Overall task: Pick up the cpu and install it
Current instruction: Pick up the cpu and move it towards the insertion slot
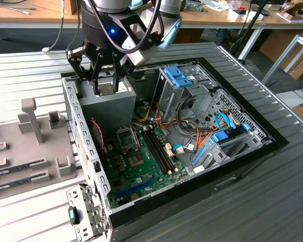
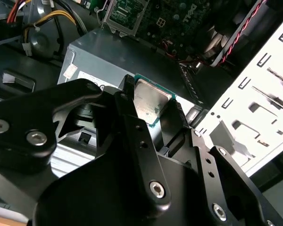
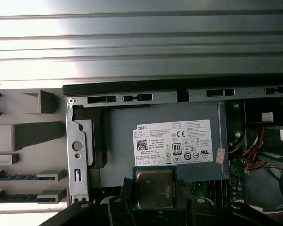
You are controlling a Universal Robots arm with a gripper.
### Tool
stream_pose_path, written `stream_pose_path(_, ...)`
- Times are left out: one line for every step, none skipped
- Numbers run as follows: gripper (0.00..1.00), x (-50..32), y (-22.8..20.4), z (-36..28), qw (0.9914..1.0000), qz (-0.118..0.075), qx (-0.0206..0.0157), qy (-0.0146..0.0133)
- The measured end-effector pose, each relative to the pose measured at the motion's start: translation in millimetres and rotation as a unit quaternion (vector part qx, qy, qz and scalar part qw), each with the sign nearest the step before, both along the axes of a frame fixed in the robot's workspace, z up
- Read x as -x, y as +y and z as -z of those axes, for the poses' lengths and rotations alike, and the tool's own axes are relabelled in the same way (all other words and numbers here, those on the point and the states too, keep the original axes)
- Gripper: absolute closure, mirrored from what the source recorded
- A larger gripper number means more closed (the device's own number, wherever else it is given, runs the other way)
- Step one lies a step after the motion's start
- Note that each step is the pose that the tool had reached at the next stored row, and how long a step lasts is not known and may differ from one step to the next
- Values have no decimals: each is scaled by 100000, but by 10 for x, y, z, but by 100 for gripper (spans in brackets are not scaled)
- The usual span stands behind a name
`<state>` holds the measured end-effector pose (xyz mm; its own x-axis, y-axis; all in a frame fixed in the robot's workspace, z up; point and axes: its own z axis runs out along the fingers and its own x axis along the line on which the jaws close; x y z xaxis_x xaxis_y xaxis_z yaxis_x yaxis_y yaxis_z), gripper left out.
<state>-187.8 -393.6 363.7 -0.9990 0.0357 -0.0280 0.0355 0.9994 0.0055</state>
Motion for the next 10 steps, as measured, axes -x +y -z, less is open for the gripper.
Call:
stream_pose_path(53, -5, -1, 2, 100000, -1, 0, -2)
stream_pose_path(53, -9, -2, 4, 100000, 0, 1, -1)
stream_pose_path(53, -14, -3, 6, 100000, 0, 3, 1)
stream_pose_path(53, -18, -4, 8, 100000, 2, 4, 2)
stream_pose_path(53, -23, -5, 11, 100000, 2, 3, 1)
stream_pose_path(53, -28, -7, 13, 100000, 1, 5, 1)
stream_pose_path(53, -34, -8, 16, 100000, -1, 0, -3)
stream_pose_path(53, -42, -10, 20, 100000, -1, 5, 1)
stream_pose_path(53, -52, -11, 25, 100000, 0, 1, -2)
stream_pose_path(53, -58, -12, 28, 100000, 2, 3, 1)
